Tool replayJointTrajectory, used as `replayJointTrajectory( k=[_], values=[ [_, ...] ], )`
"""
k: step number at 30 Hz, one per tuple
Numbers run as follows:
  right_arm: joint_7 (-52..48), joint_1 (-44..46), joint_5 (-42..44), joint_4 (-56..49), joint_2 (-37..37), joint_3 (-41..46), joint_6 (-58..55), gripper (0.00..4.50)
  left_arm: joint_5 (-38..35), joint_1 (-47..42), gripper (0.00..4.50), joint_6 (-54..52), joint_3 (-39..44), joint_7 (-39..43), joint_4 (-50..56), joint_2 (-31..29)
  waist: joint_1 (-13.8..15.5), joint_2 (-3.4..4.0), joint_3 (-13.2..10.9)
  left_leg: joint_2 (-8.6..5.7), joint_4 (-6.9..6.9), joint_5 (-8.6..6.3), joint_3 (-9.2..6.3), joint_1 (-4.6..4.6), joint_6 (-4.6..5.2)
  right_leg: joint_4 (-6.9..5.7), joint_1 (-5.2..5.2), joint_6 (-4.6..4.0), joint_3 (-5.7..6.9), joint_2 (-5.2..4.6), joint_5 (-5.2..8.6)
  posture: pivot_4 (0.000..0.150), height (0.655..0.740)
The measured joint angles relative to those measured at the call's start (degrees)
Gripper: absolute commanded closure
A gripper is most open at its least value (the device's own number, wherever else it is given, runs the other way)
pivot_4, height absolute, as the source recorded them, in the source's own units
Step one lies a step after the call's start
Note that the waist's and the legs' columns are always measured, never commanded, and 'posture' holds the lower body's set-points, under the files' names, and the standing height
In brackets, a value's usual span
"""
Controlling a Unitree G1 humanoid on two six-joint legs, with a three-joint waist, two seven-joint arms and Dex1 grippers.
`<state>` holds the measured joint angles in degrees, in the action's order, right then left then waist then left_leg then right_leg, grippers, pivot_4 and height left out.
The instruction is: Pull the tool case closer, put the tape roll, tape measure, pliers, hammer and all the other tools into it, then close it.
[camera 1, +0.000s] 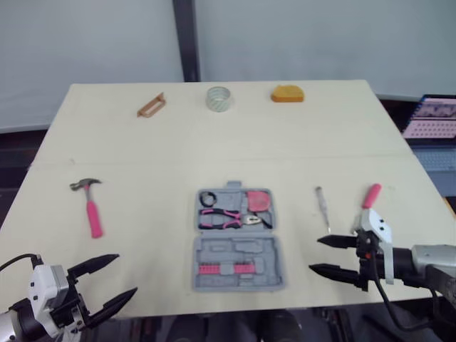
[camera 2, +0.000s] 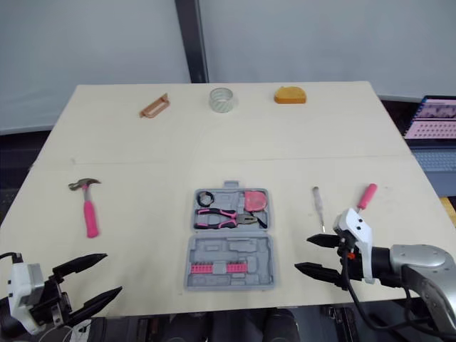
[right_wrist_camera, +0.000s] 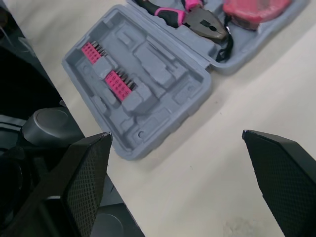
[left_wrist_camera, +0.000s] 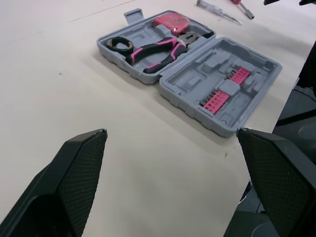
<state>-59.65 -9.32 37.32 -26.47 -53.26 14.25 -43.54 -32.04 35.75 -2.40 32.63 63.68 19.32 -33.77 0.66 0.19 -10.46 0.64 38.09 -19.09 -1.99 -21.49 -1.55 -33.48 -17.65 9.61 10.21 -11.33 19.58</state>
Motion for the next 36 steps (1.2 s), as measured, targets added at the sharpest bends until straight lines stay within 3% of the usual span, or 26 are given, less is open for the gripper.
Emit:
replayJointTrajectory(
  k=[3,24,36],
  values=[
    [0.0,-0.1,-0.3,0.1,0.1,-0.3,1.1,0.03,0.0,0.0,0.00,0.0,-0.1,-0.4,0.0,0.0,1.1,0.00,0.0,0.15,-0.01,0.09,0.22,0.06,-0.16,0.03,-0.03,0.01,-0.13,0.13,-0.01,0.150,0.7400],
    [2.0,-0.8,-3.3,1.3,2.8,-0.8,7.3,0.03,-0.8,-1.7,0.00,-4.3,-3.1,-3.2,6.1,-0.9,0.9,-0.03,-0.1,0.34,-0.10,0.06,1.10,0.14,-0.21,-0.32,-0.80,0.01,-1.19,0.30,-0.03,0.150,0.7400],
    [14.0,-4.0,-3.5,-2.4,7.4,4.9,3.1,0.03,-6.0,-19.0,0.00,-12.5,-14.1,-1.0,9.9,-8.2,1.0,0.01,-0.1,0.36,-0.14,0.07,1.19,0.17,-0.23,-0.34,-0.85,0.00,-1.30,0.35,-0.03,0.150,0.7400]
  ],
)
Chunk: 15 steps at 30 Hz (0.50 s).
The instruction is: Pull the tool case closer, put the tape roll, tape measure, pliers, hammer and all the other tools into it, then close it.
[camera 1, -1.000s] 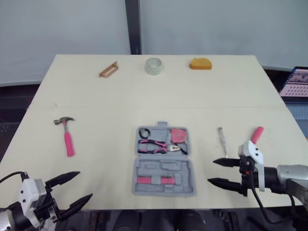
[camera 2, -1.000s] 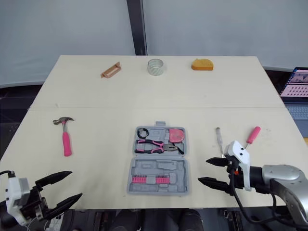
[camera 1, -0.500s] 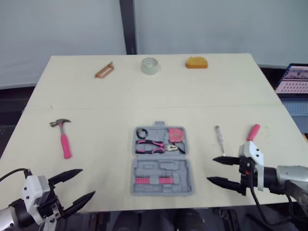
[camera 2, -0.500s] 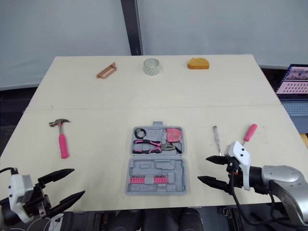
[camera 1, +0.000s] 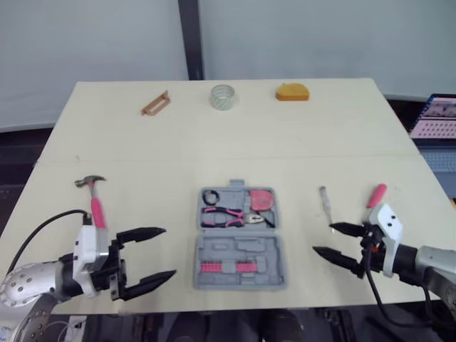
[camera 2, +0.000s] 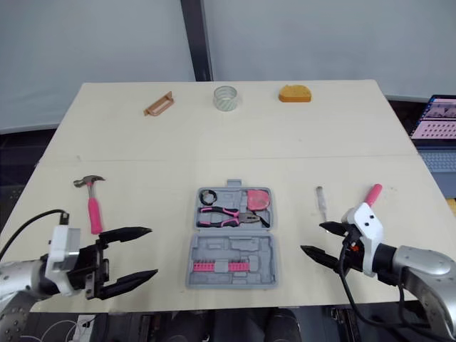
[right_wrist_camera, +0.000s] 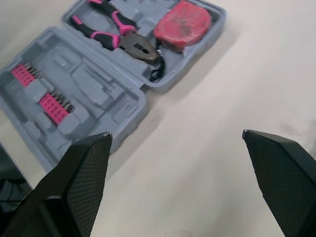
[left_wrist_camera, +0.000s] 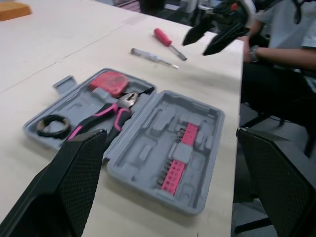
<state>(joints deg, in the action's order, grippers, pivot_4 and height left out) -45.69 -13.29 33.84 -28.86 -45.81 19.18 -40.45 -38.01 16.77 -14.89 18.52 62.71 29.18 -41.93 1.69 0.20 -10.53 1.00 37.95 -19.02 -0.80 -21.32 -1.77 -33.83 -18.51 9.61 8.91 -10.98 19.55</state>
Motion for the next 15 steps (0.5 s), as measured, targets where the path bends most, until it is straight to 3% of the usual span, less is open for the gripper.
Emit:
replayJointTrajectory(
  k=[7,15],
  values=[
    [10.3,-0.1,-2.4,-3.2,4.0,0.6,-2.9,0.03,1.4,-4.9,0.00,0.5,-3.4,1.1,-3.3,-0.6,-0.3,0.04,0.0,0.07,-0.01,0.02,0.07,0.08,-0.03,-0.06,-0.04,0.00,-0.12,0.08,0.00,0.150,0.7400],
    [23.9,14.1,-6.1,3.7,9.3,-3.4,-13.4,0.03,2.7,-7.3,0.00,1.4,-5.5,0.6,-5.2,0.4,-0.3,0.08,0.0,0.16,0.00,0.03,0.16,0.07,-0.07,-0.07,-0.12,-0.04,-0.23,0.19,-0.03,0.150,0.7400]
  ],
)
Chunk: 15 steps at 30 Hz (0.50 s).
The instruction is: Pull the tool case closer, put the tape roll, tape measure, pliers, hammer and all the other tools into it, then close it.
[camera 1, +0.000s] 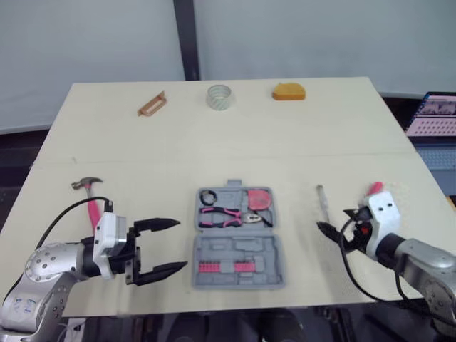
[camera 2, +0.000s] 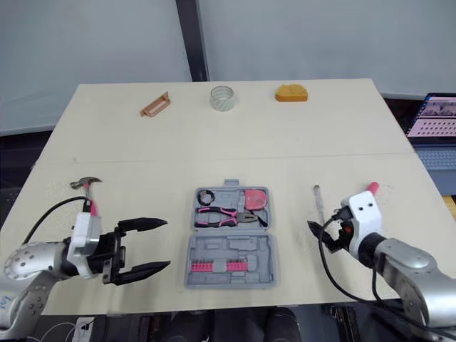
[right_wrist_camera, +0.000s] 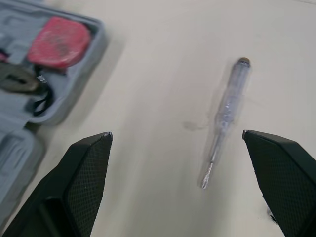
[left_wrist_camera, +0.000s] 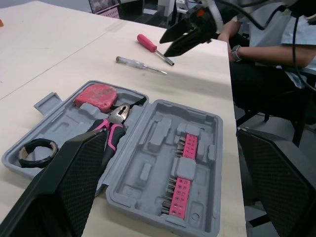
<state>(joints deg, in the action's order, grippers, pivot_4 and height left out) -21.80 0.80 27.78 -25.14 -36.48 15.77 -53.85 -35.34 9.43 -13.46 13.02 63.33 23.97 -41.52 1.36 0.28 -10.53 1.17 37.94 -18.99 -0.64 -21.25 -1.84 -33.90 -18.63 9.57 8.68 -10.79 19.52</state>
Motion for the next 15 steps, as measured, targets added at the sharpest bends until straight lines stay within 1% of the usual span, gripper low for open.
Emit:
replayJointTrajectory(
  k=[6,15],
  values=[
    [3.8,6.8,-3.7,8.4,2.9,-2.9,-1.7,0.03,0.4,0.5,0.00,0.7,0.1,-0.3,0.0,0.0,0.0,0.09,0.0,0.08,-0.04,0.01,0.10,-0.01,-0.03,-0.02,-0.10,0.00,-0.08,0.09,0.00,0.150,0.7400],
    [4.5,12.8,-7.7,19.5,6.2,-6.5,1.6,0.03,1.1,3.4,0.00,1.7,0.6,-2.7,0.7,0.5,-0.1,0.11,0.0,0.18,-0.05,0.01,0.44,0.00,-0.03,-0.17,-0.37,-0.01,-0.40,0.16,0.00,0.150,0.7400]
  ],
)
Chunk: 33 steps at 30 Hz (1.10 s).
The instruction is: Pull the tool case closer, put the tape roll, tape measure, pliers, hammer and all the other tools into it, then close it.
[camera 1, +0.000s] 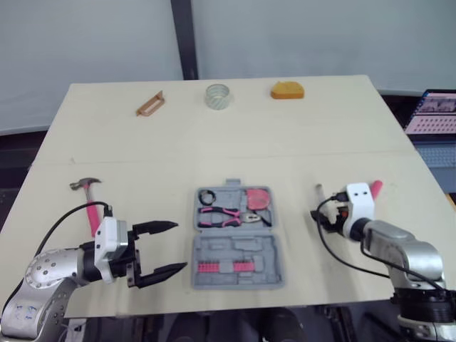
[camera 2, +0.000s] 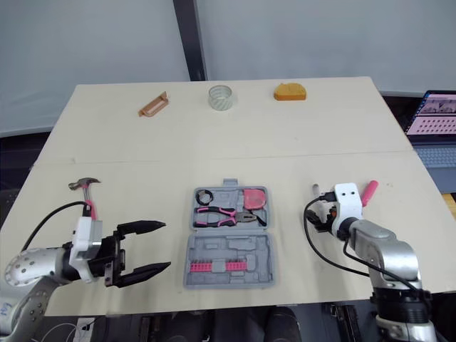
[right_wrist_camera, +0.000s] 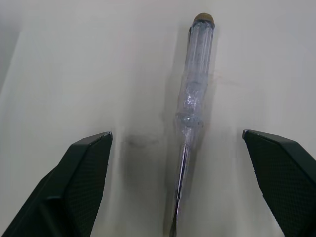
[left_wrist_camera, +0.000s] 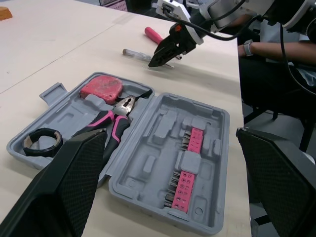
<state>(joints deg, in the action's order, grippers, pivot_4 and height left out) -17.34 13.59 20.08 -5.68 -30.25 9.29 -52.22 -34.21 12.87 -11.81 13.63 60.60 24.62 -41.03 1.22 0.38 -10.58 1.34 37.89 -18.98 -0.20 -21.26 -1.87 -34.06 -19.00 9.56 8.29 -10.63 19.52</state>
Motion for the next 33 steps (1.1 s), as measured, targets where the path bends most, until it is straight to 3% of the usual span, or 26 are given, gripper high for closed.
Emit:
replayJointTrajectory(
  k=[13,16,22,23,33],
  values=[
    [-0.1,3.0,-1.6,4.4,1.1,-0.3,2.7,0.03,0.0,2.1,0.00,0.0,1.1,-1.8,2.1,0.0,0.0,-0.01,0.0,0.11,-0.02,-0.01,0.69,0.00,0.00,-0.36,-0.63,-0.02,-0.74,0.08,-0.01,0.150,0.7400],
    [-0.1,3.0,-2.2,4.8,1.1,-0.3,3.1,1.18,0.0,2.4,0.00,-0.1,1.1,-2.3,2.3,0.0,0.0,-0.01,0.0,0.12,-0.02,-0.02,0.72,0.00,0.00,-0.36,-0.65,-0.02,-0.76,0.09,-0.01,0.150,0.7400],
    [-0.1,3.3,-2.7,5.1,1.5,-0.3,3.5,4.15,0.0,2.5,0.00,-0.2,1.1,-3.0,2.5,0.0,-0.1,-0.01,0.0,0.23,-0.02,-0.05,0.79,0.01,-0.05,-0.37,-0.71,-0.03,-0.83,0.20,-0.02,0.150,0.7400],
    [-0.2,3.4,-2.8,5.1,1.6,-0.5,3.5,4.48,0.0,2.5,0.00,-0.2,1.1,-3.2,2.7,0.0,-0.2,-0.01,0.0,0.24,-0.02,-0.05,0.79,0.01,-0.05,-0.37,-0.72,-0.03,-0.83,0.21,-0.02,0.150,0.7400],
    [-0.6,3.4,-3.2,5.1,1.6,-0.6,3.5,4.48,0.0,2.5,0.00,-0.2,1.1,-3.5,3.0,0.0,-0.2,-0.01,0.0,0.25,-0.02,-0.05,0.82,0.01,-0.05,-0.37,-0.73,-0.04,-0.85,0.21,-0.02,0.150,0.7400]
  ],
)
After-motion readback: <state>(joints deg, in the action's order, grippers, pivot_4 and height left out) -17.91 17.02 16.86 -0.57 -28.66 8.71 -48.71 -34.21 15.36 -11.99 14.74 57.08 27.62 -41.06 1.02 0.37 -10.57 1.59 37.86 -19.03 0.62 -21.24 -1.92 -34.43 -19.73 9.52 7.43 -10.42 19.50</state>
